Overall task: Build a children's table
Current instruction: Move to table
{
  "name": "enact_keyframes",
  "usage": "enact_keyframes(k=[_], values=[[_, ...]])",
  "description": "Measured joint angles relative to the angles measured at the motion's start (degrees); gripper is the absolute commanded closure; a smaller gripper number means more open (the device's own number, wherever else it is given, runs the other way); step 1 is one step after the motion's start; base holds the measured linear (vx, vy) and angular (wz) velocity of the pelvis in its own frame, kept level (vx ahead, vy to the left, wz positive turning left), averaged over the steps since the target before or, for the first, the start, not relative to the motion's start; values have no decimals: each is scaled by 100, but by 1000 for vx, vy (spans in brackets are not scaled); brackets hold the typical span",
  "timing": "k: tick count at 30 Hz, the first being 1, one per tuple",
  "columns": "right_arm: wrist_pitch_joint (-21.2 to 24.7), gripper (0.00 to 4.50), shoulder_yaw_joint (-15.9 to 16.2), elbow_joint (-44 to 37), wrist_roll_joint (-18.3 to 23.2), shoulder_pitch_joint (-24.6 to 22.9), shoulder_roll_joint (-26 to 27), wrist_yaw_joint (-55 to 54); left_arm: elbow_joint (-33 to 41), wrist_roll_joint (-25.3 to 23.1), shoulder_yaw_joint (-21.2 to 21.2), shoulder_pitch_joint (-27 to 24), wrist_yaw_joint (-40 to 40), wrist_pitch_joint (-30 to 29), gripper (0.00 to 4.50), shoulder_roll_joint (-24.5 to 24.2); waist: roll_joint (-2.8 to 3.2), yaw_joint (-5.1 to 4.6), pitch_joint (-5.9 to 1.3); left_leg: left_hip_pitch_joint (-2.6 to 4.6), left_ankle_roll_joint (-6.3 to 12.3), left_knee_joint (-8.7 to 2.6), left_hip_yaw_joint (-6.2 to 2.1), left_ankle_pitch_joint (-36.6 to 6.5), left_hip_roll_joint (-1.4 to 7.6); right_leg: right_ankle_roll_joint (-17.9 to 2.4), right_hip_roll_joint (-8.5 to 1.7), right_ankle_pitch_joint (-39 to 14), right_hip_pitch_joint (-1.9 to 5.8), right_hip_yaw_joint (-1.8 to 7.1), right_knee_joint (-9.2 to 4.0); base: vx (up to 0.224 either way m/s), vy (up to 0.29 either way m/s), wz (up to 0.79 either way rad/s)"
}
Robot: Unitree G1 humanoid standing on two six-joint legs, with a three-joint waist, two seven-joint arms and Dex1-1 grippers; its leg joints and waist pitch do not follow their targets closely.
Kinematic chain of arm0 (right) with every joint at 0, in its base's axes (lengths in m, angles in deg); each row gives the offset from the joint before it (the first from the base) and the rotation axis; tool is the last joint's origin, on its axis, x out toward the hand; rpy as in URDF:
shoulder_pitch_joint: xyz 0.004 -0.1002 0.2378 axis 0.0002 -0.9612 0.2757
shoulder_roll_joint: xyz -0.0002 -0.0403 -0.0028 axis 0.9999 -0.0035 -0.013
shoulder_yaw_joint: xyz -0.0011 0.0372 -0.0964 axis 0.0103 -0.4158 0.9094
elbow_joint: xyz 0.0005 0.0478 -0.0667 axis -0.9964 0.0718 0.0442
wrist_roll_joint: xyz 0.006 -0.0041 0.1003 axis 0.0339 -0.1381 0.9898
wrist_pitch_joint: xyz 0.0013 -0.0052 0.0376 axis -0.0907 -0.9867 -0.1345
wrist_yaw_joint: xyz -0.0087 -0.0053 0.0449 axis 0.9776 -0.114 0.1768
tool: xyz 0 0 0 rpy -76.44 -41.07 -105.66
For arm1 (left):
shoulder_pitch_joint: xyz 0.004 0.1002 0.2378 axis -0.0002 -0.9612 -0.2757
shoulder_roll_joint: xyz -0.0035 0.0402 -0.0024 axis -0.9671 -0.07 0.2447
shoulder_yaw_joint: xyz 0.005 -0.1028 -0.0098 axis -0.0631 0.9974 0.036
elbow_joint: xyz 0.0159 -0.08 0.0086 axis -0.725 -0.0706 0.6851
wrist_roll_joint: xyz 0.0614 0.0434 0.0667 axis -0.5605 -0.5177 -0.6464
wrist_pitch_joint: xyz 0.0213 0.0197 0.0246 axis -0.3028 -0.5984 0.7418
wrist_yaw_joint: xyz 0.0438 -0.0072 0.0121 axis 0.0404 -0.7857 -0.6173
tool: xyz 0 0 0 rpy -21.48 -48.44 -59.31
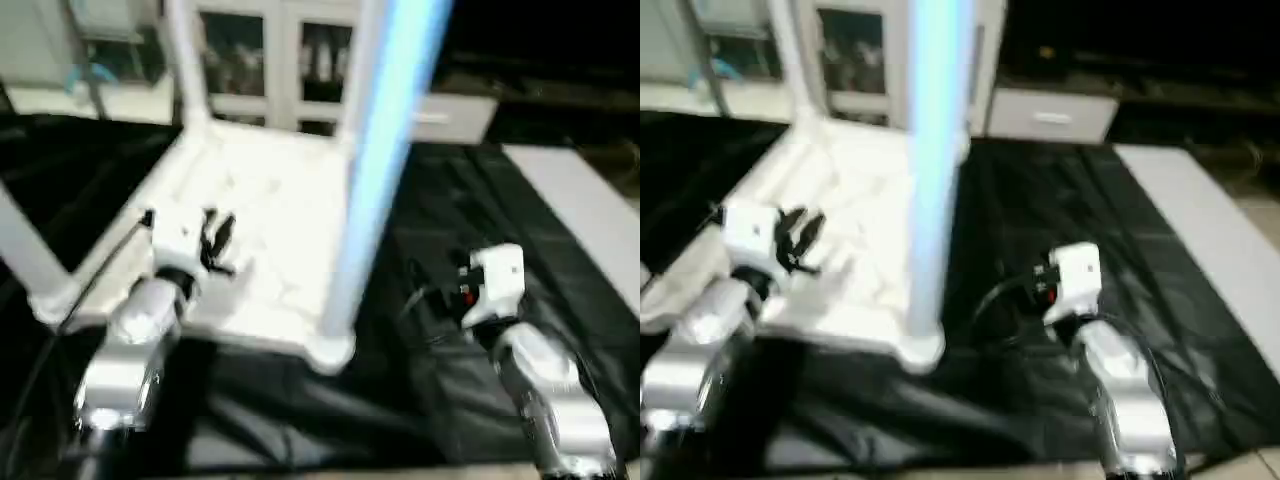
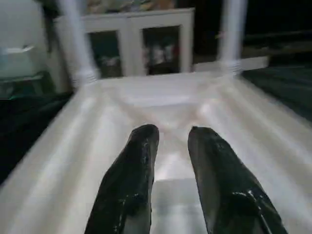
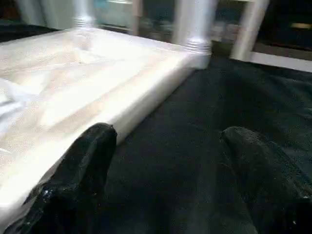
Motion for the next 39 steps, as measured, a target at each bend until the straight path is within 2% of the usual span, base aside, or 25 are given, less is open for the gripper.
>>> enact_keyframes(k=[1, 2, 3, 4, 5, 6, 7, 9, 10, 13, 15, 17, 19, 21, 23, 26, 29, 33, 35, 38, 39], values=[[0, 69, 27, -41, 16, -3, -10, 47, -33, 3, 26, -1, 41, 0, 308, -10, -12, -6, -8, 41, 24, -8, 6, -35, -27, 55, 6, -13, -154, -4, 248, 135, 28, 8], [0, 69, 26, -54, 25, 0, -36, 56, -32, 13, 19, 4, 83, 1, 308, 0, -36, -11, -16, 74, 39, -19, 34, -52, -50, 112, -4, 4, -271, 7, 310, 93, 1, 4], [1, 69, 26, -80, 39, -2, -73, 100, -30, 81, 17, 4, 183, 6, 308, 10, -122, -21, -38, 112, 55, -35, 67, -63, -107, 210, -53, 67, -406, 37, 289, 93, 1, 4], [2, 69, 29, -141, 46, -7, -138, 197, -29, 173, -16, 0, 355, 8, 308, 16, -232, -42, -48, 143, 57, -27, 118, -84, -205, 274, -107, 199, -518, 176, 52, 76, -37, 7], [2, 69, 37, -169, 64, -3, -252, 328, -30, 286, -99, -4, 632, 52, 308, -47, -362, -40, -62, 149, 46, -7, 168, -100, -282, 443, -179, 458, -540, 296, -16, 58, -87, 8], [19, 69, 41, -166, 106, -34, -445, 510, -32, 451, -268, -52, 1093, 126, 290, -157, -342, 38, -51, 110, 84, -6, 158, -119, -280, 417, -159, 441, -533, 318, -34, 58, -87, 8], [50, 69, 7, -152, 116, -71, -665, 671, -33, 621, -431, -88, 1574, 177, 280, -249, -322, 101, -51, 105, 138, -56, 125, -114, -270, 382, -127, 471, -533, 314, -80, 60, -100, -6], [59, 69, -7, -157, 154, -63, -788, 912, -43, 792, -529, -95, 2209, 249, 273, -522, -307, 96, -47, 93, -141, -105, 83, -19, -228, 363, -69, 503, -550, 289, -92, 47, -73, -7], [60, 69, 50, -161, 201, -41, -850, 1117, -111, 850, -560, -90, 2638, 271, 273, -798, -299, 93, -40, 81, -169, -105, 81, -8, -198, 333, -47, 530, -555, 265, -122, 0, 0, 0], [91, 69, 87, -168, 305, -36, -1206, 1606, -411, 876, -669, 13, 3521, 223, 232, -1260, -238, 101, 1, 86, -193, -153, 86, 8, -164, 253, -32, 587, -521, 238, -242, 0, 0, 0], [125, 69, 102, -234, 428, -49, -1632, 2107, -555, 917, -873, 189, 4271, 68, 225, -1568, -177, 130, 43, 113, -219, -148, 186, 21, -97, 232, -45, 623, -495, 223, -274, -55, 15, 7], [133, 69, 99, -305, 492, -83, -1837, 2432, -606, 936, -1035, 281, 4715, -5, 191, -1734, -135, 128, 84, 187, -218, -149, 282, 36, -57, 223, -66, 629, -429, 229, -276, -69, 18, 5], [178, 69, 142, -407, 619, -172, -2141, 2842, -669, 949, -1285, 405, 5157, -50, 180, -1932, -102, 132, 105, 204, -219, -149, 326, 35, -47, 264, -74, 604, -404, 248, -277, -70, 18, 1], [296, 69, 212, -501, 668, -232, -2507, 3265, -745, 936, -1458, 532, 5521, -78, 180, -2108, -85, 135, 116, 208, -218, -151, 335, 36, -39, 264, -74, 605, -410, 250, -291, 0, 0, 0], [406, 69, 264, -633, 695, -248, -2716, 3563, -829, 880, -1571, 607, 5775, -99, 147, -2199, -78, 130, 119, 189, -214, -153, 349, 40, -30, 258, -73, 617, -411, 249, -294, 0, 0, 0], [607, 69, 434, -945, 890, -256, -2889, 3868, -858, 761, -1812, 688, 6115, -118, 136, -2229, -80, 128, 117, 191, -216, -153, 354, 44, -22, 246, -71, 640, -412, 246, -289, 0, 0, 0], [685, 69, 549, -1095, 917, -261, -2906, 3967, -888, 641, -1938, 692, 6240, -106, 103, -2245, -82, 123, 117, 177, -223, -155, 362, 48, -3, 238, -61, 645, -430, 240, -290, 0, 0, 0], [742, 69, 654, -1129, 909, -259, -2907, 3986, -1034, 484, -2080, 831, 6252, 113, 92, -2264, -78, 133, 116, 167, -218, -181, 374, 46, -2, 243, -61, 638, -440, 239, -308, 0, 0, 0], [757, 69, 689, -1145, 907, -253, -2904, 3969, -1075, 349, -2157, 890, 6303, 264, 60, -2266, -76, 139, 115, 169, -217, -193, 379, 45, -2, 243, -61, 638, -440, 239, -320, 0, 0, 0], [794, 69, 703, -1256, 907, -251, -2907, 3923, -1218, 128, -2303, 906, 6328, 396, 57, -2266, -72, 148, 116, 172, -218, -198, 382, 45, -1, 243, -61, 638, -440, 240, -323, 0, 0, 0], [802, 69, 703, -1291, 907, -251, -2906, 3922, -1234, 95, -2321, 906, 6348, 396, 79, -2265, -72, 152, 116, 174, -219, -199, 382, 45, -1, 243, -61, 638, -440, 240, -323, 0, 0, 0]])
